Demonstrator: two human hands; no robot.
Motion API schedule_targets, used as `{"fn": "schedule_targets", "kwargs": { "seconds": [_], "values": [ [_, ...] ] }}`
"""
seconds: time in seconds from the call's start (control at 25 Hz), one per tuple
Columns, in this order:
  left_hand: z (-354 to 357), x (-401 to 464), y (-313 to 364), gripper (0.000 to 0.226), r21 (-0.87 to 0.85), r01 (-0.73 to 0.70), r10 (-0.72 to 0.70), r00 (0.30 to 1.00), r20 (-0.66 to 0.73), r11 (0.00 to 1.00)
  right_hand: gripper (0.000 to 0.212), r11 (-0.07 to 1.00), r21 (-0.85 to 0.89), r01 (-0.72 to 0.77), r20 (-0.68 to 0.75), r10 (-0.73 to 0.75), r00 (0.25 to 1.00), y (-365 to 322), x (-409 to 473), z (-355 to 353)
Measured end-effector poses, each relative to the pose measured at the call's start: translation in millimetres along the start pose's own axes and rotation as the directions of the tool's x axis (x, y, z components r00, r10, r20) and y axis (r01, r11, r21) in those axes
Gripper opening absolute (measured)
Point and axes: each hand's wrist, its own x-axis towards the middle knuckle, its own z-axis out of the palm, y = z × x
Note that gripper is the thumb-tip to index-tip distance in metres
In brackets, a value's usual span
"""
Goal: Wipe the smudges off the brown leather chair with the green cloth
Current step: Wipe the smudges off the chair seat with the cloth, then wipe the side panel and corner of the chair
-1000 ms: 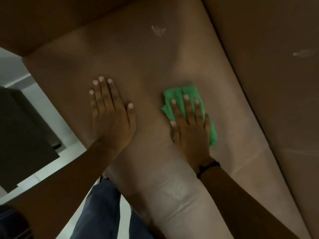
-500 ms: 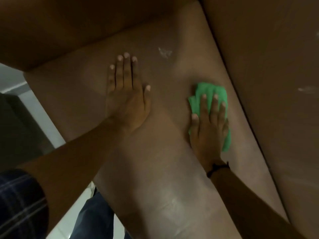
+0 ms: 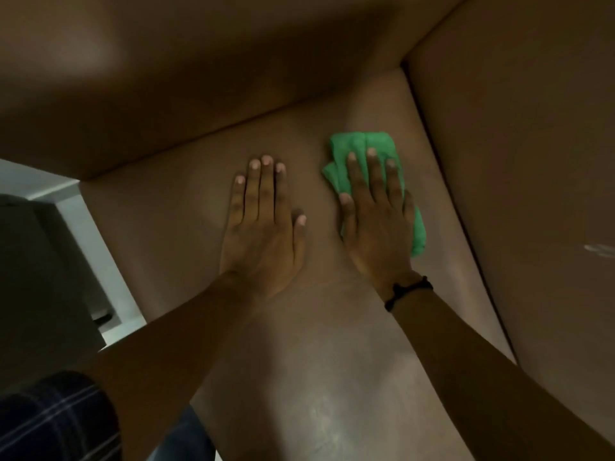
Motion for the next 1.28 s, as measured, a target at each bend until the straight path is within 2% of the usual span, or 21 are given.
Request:
{"fn": "schedule_targets", "kwargs": {
  "seconds": [0.08, 0.12, 0.2, 0.28, 0.32, 0.4, 0.48, 0.52, 0.6, 0.68, 0.72, 0.8, 0.88, 0.92, 1.0, 1.08, 1.12, 1.2, 1.28],
  "values": [
    [-1.2, 0.7, 0.0, 0.080, 0.012, -0.004, 0.004, 1.000, 0.012, 1.000, 0.061, 0.993, 0.023, -0.120, -0.035, 0.121, 0.992, -4.4, 16.3, -4.4],
    [1.3, 1.5, -0.7, 0.080, 0.021, -0.014, 0.014, 1.000, -0.005, 1.000, 0.061, 0.991, 0.007, -0.136, -0.068, 0.136, 0.988, -13.7, 30.1, -2.4],
    [6.4, 1.3, -2.7, 0.079, 0.027, -0.013, 0.013, 1.000, -0.021, 1.000, 0.060, 0.999, -0.034, 0.009, -0.081, -0.011, 0.997, -27.5, 40.0, 3.9],
    [5.2, 1.6, -0.9, 0.080, 0.008, -0.011, 0.011, 1.000, -0.006, 1.000, 0.059, 0.984, -0.031, 0.174, -0.038, -0.175, 0.984, -18.4, 13.2, 7.6],
    [1.3, 1.1, 0.1, 0.080, -0.007, -0.010, 0.010, 1.000, 0.014, 1.000, 0.059, 0.987, -0.035, 0.157, -0.014, -0.158, 0.987, -8.3, -10.2, 6.1],
    [-6.5, -0.1, 1.2, 0.081, 0.000, -0.004, 0.004, 0.999, 0.043, 1.000, 0.060, 1.000, -0.014, 0.007, -0.012, -0.007, 1.000, 4.5, -31.2, -4.0],
    [-5.2, 1.9, 0.6, 0.080, 0.007, -0.005, 0.004, 1.000, 0.011, 1.000, 0.060, 0.983, 0.034, -0.179, -0.071, 0.181, 0.981, -8.4, -5.0, -3.2],
    [-0.8, 1.4, -0.3, 0.080, 0.013, -0.007, 0.007, 1.000, -0.010, 1.000, 0.060, 0.979, 0.045, -0.196, -0.091, 0.200, 0.976, -21.2, 14.8, -1.3],
    [7.5, 1.1, -1.5, 0.079, 0.021, -0.009, 0.010, 0.999, -0.046, 1.000, 0.059, 0.999, -0.003, -0.042, -0.108, 0.042, 0.993, -36.1, 35.6, 4.2],
    [4.0, 1.2, -1.0, 0.079, -0.006, -0.009, 0.009, 1.000, -0.022, 1.000, 0.058, 0.986, -0.050, 0.159, -0.053, -0.162, 0.985, -22.3, 16.1, 7.3],
    [0.7, 1.3, -0.1, 0.080, -0.020, -0.011, 0.010, 1.000, -0.003, 1.000, 0.058, 0.979, -0.070, 0.191, -0.016, -0.192, 0.981, -7.8, -3.6, 2.6],
    [-5.6, -0.5, 1.3, 0.081, -0.023, -0.004, 0.005, 1.000, 0.016, 1.000, 0.058, 0.996, -0.052, 0.069, -0.001, -0.069, 0.998, 18.1, -18.3, -9.3],
    [-1.1, 0.2, -0.5, 0.081, -0.016, -0.008, 0.007, 1.000, -0.026, 1.000, 0.057, 0.992, 0.009, -0.123, -0.069, 0.123, 0.990, 20.0, 10.2, -12.2],
    [5.5, -0.5, -0.7, 0.081, -0.014, -0.014, 0.014, 0.998, -0.060, 1.000, 0.056, 0.992, 0.008, -0.122, -0.094, 0.123, 0.988, 14.2, 25.7, -11.5],
    [15.5, 2.1, -2.5, 0.081, -0.010, -0.015, 0.013, 0.994, -0.105, 1.000, 0.055, 0.992, -0.070, 0.109, -0.084, -0.115, 0.990, 6.4, 36.6, -6.2],
    [17.5, -4.6, 3.4, 0.080, -0.026, 0.031, -0.033, 0.997, -0.073, 0.999, 0.054, 0.919, -0.115, 0.377, 0.072, -0.371, 0.926, 31.0, 4.6, -10.0],
    [15.8, -8.4, 8.2, 0.081, -0.039, 0.061, -0.063, 0.997, -0.045, 0.997, 0.054, 0.887, -0.156, 0.435, 0.170, -0.409, 0.896, 50.8, -21.0, -24.9],
    [5.6, -15.8, 34.6, 0.082, -0.098, 0.095, -0.096, 0.995, 0.001, 0.991, 0.055, 0.834, -0.319, 0.451, 0.195, -0.408, 0.892, 106.3, -60.4, -75.0],
    [7.6, -23.0, 77.4, 0.082, -0.130, 0.063, -0.063, 0.998, 0.001, 0.990, 0.053, 0.751, -0.495, 0.437, 0.231, -0.371, 0.899, 152.9, -69.7, -131.5]
  ]
}}
